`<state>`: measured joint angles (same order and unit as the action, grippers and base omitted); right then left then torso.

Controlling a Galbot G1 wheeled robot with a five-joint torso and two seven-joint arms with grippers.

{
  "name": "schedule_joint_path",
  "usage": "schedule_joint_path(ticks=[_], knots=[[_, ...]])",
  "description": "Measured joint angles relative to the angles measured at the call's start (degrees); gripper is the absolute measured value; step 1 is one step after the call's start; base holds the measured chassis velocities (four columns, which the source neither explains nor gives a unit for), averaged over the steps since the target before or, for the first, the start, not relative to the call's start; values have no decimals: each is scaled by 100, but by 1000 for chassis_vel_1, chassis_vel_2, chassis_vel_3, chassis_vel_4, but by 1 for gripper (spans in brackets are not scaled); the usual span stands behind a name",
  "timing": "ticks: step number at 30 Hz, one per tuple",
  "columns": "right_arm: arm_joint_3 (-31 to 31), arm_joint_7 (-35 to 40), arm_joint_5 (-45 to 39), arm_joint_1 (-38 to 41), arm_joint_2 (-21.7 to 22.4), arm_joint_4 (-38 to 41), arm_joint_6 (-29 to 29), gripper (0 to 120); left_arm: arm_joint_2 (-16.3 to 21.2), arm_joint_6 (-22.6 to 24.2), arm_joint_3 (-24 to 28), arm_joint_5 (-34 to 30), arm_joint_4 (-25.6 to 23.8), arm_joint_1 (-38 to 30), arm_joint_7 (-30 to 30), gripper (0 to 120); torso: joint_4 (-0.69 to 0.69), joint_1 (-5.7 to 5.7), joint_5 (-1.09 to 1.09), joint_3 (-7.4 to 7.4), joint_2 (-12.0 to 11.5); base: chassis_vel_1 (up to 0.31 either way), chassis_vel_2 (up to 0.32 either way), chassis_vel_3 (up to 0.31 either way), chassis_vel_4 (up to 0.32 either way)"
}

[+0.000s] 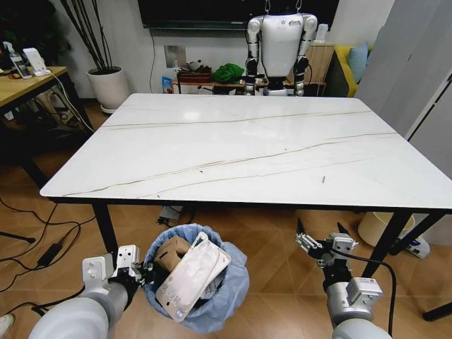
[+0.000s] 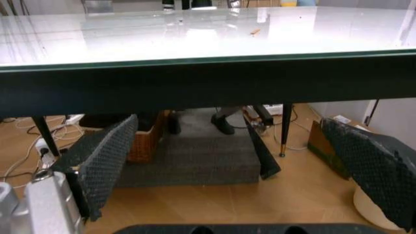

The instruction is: Pick up the trash bin and place the trash from the table into it.

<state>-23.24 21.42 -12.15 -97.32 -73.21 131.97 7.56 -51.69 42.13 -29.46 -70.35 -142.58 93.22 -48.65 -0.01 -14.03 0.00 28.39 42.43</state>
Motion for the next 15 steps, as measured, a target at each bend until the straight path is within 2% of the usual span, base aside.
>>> schedule_joint_path(ticks=[6,15], knots=[[-19,5,23,-62,12,29,-34,100,-32,0,36,33,15,30,2,0,0,61,0,-71,-131,0,0,0,0],[-11,18,-2,-10,37,-49,-38,100,-45,0,78,94,375,-113,121,0,0,158,-1,-215,-373,0,0,0,0]])
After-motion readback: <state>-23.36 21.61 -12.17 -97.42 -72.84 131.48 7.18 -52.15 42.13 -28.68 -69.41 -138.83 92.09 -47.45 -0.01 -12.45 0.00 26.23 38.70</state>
